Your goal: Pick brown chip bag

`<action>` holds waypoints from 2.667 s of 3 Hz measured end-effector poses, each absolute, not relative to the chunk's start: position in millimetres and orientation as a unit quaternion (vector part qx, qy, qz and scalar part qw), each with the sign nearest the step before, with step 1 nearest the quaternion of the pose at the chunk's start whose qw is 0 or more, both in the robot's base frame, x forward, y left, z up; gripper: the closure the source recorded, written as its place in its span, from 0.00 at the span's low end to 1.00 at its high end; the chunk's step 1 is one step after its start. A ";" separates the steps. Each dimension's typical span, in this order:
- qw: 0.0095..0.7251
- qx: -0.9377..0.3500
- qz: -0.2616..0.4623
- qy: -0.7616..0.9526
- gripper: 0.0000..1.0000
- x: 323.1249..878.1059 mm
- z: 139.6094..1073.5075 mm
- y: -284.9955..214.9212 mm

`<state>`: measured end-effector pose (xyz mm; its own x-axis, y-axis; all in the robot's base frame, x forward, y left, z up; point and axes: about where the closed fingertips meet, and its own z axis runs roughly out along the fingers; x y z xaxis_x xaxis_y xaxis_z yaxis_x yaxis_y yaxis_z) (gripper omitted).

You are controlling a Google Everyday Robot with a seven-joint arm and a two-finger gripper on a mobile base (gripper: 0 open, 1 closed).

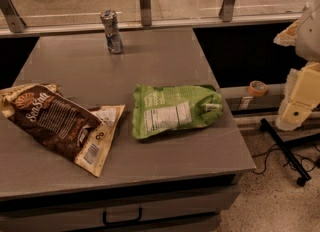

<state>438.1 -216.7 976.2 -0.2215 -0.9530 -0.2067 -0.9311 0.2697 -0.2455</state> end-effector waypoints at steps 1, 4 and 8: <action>0.163 -0.603 -0.033 0.780 0.00 438.1 977.4 -214.9; 0.227 -0.631 0.091 0.736 0.00 401.2 949.9 -33.1; 0.265 -0.630 0.198 0.703 0.00 394.1 926.0 93.0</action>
Offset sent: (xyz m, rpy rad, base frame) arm -0.0190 0.1240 -0.0158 0.2766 0.0620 0.1441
